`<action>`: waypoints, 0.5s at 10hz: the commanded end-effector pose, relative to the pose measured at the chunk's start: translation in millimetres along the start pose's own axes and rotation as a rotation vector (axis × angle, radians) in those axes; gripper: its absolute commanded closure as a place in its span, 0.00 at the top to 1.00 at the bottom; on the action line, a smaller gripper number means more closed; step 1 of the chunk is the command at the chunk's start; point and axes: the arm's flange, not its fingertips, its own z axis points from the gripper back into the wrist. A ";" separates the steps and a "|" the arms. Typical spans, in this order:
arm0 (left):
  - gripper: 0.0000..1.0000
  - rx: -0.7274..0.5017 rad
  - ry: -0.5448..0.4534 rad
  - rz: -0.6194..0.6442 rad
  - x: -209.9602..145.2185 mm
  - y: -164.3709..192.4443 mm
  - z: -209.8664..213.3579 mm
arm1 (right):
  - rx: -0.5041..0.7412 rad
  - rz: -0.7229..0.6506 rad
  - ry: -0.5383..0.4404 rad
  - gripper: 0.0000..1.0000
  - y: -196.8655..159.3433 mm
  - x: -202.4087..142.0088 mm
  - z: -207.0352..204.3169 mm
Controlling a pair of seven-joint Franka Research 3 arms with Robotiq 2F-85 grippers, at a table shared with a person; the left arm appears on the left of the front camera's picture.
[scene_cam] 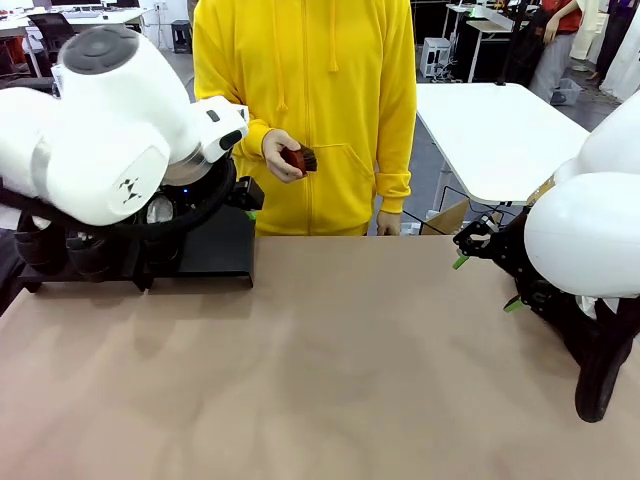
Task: Organize the shoes by placing them on the stand.
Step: Pick up one Shoe and place it in the middle of the table.
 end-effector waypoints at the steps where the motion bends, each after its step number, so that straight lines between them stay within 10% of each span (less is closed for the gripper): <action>1: 1.00 -0.109 0.094 -0.077 -21.3 12.2 23.5 | 0.006 0.022 -0.012 1.00 -0.2 2.6 0.3; 5: 1.00 -0.292 0.597 -0.121 -32.0 -3.2 26.4 | -0.086 0.260 0.089 1.00 7.8 17.3 -4.4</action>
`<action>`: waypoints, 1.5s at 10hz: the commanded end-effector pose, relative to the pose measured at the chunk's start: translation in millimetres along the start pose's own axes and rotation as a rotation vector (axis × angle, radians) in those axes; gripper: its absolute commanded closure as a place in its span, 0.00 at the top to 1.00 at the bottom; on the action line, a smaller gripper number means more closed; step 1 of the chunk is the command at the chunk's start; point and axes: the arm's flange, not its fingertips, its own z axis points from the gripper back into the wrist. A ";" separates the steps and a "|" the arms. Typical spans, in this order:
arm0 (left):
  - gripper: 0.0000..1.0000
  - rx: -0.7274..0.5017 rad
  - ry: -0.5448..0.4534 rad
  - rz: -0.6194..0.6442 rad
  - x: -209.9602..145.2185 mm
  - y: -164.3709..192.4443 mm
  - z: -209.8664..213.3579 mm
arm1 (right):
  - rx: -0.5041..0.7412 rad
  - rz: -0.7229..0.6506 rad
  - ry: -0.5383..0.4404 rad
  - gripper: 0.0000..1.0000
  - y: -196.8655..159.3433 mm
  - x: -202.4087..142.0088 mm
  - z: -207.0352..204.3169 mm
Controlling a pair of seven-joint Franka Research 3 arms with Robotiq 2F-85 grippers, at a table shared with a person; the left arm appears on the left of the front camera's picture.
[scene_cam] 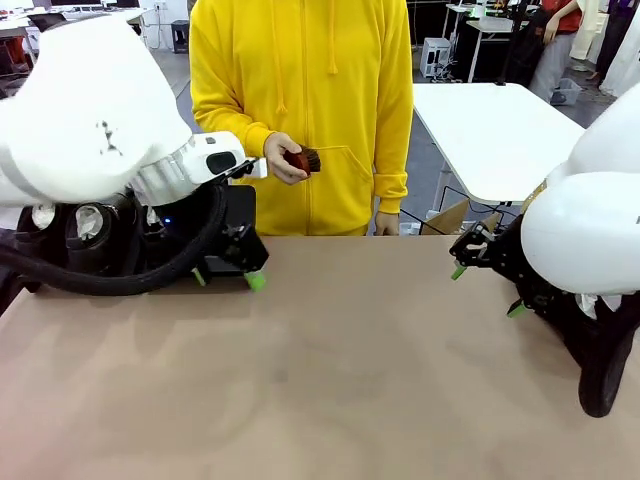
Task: Organize the shoes by placing them on the stand.
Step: Pick up one Shoe and place it in the middle of the table.
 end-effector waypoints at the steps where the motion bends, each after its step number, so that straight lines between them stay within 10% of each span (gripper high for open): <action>1: 1.00 -0.028 0.181 0.018 13.9 12.6 9.7 | -0.103 0.170 0.065 1.00 4.4 29.3 2.8; 4: 1.00 -0.100 0.193 0.088 13.6 30.1 7.7 | -0.180 0.527 0.211 1.00 -16.4 60.2 11.5; 8: 1.00 -0.062 0.238 0.071 7.0 27.8 2.2 | -0.156 0.367 0.182 1.00 -16.1 48.1 -0.3; 15: 1.00 -0.062 0.238 0.071 7.0 27.8 2.2 | -0.230 0.940 0.387 1.00 -112.0 97.9 -13.7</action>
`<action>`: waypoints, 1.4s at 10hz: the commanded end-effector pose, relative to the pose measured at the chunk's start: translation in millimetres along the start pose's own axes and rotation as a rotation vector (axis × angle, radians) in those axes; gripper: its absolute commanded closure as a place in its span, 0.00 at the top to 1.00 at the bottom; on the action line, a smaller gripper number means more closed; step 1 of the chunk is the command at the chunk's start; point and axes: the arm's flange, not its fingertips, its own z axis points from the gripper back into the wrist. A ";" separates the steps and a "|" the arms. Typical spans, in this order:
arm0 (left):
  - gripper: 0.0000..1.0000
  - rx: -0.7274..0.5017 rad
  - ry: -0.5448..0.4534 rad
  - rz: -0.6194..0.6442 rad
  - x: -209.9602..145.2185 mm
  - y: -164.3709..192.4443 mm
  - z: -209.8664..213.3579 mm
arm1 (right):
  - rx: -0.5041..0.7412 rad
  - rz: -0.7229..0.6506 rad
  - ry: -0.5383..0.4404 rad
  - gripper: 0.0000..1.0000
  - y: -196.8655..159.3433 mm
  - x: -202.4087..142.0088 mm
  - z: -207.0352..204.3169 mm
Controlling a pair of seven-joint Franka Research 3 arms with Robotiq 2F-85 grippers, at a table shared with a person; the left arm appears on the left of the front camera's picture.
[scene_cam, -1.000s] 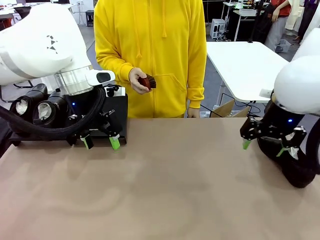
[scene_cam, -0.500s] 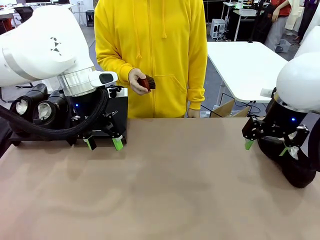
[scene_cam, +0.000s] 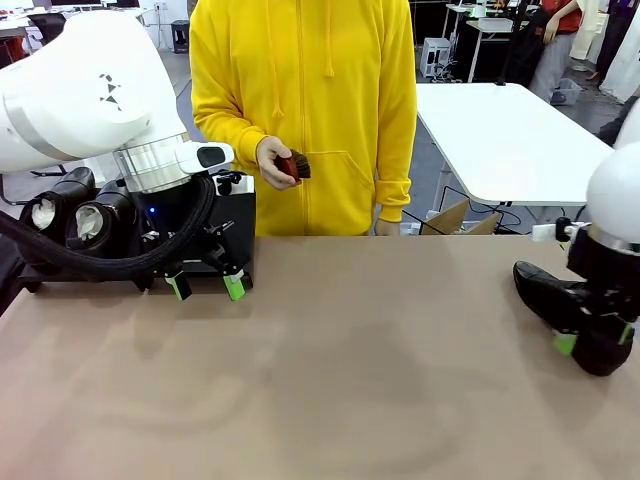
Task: Organize the shoes by placing them on the stand.
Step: Pick up one Shoe and place it in the middle of the table.
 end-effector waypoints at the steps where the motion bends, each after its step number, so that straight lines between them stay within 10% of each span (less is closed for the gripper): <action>1: 1.00 0.012 0.005 -0.007 -3.9 1.5 3.3 | 0.007 0.153 -0.068 1.00 -25.8 -0.8 7.5; 4: 1.00 0.012 0.005 -0.007 -3.9 1.5 3.3 | 0.023 0.303 -0.095 1.00 -34.0 24.5 0.6; 8: 1.00 0.012 0.005 -0.007 -3.9 1.5 3.3 | -0.087 -0.095 -0.158 1.00 -10.5 43.1 -19.1; 14: 1.00 0.012 0.005 -0.007 -3.9 1.5 3.3 | -0.139 -0.177 -0.193 1.00 -14.7 65.5 -29.2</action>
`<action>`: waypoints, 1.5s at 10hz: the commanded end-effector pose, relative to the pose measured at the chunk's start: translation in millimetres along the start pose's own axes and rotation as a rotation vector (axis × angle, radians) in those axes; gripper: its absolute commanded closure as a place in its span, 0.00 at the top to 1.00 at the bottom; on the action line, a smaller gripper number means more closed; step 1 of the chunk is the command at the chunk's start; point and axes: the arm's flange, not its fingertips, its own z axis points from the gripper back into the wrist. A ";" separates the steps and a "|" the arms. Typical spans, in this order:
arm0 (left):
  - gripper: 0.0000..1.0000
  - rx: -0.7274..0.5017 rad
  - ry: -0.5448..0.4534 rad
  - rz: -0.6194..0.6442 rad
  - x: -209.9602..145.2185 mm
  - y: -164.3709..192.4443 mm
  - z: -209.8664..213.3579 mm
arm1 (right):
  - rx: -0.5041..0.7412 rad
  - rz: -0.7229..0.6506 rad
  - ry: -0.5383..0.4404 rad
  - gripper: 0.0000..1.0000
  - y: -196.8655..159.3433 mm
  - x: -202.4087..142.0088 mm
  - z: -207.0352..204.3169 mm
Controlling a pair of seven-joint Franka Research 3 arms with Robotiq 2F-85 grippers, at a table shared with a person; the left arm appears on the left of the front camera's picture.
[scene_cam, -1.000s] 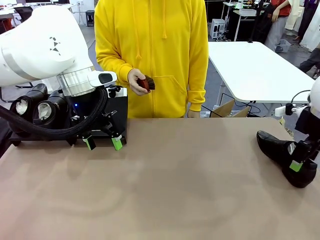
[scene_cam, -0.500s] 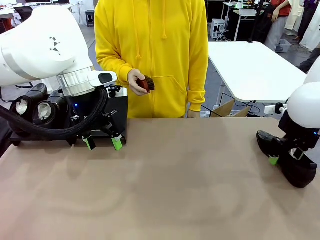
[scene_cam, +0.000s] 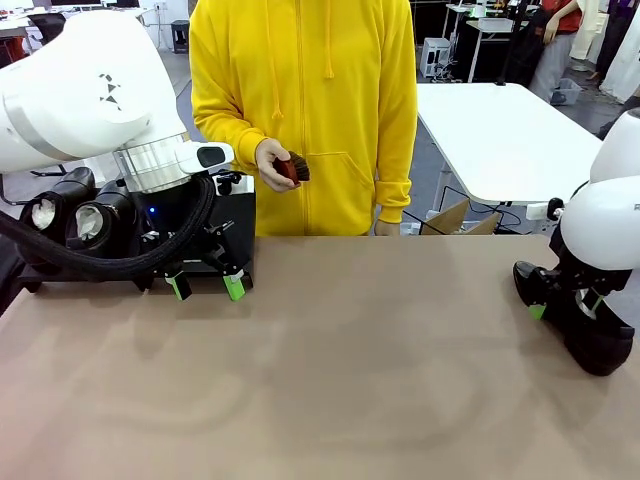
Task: Organize the shoes by placing them on the stand.
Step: Pick up one Shoe and place it in the middle of the table.
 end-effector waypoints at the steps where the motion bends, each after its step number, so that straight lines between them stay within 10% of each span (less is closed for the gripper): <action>1: 1.00 0.012 0.005 -0.007 -3.8 1.8 3.1 | -0.026 -0.030 0.018 1.00 -6.5 8.9 -12.6; 15: 1.00 0.012 0.005 -0.007 -3.8 1.8 3.1 | -0.040 -0.070 0.084 1.00 -20.7 32.5 -40.6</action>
